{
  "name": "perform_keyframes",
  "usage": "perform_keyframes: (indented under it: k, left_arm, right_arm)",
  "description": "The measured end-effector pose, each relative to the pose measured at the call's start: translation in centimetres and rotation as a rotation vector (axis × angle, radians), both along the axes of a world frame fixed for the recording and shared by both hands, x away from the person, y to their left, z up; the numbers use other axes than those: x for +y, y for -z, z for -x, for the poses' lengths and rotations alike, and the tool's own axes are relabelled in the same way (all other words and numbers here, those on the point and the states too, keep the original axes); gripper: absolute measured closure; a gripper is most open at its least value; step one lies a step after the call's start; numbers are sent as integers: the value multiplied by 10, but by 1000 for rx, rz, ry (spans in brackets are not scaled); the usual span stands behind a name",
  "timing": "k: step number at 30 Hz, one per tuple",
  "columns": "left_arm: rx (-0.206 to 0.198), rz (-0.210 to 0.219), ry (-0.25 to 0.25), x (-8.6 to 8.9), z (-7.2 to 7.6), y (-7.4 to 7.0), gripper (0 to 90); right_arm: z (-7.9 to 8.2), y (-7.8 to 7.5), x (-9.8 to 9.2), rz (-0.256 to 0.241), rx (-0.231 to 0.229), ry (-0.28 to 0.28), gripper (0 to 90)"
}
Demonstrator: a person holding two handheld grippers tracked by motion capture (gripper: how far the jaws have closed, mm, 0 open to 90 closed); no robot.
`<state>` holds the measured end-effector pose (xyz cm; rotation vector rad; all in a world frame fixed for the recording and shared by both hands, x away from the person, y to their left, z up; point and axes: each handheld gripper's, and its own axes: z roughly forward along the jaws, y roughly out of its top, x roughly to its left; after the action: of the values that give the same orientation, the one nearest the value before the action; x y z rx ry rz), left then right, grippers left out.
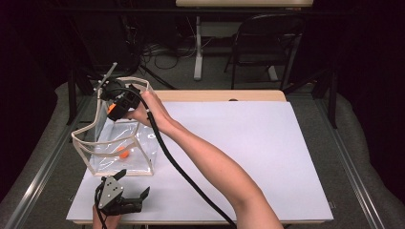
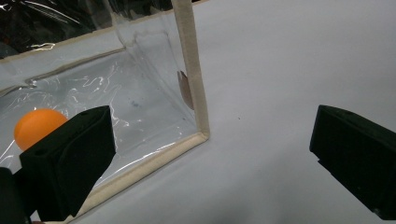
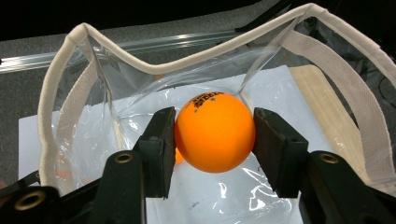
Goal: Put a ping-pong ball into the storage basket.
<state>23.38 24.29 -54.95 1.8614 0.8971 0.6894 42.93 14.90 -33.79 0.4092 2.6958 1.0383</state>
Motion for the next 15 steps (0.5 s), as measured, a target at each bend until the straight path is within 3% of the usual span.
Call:
perform_keyframes:
  k: [15]
  left_arm:
    - [0, 1, 2, 0, 0, 0, 1]
  right_arm:
    - [5, 9, 12, 27, 14, -13, 504]
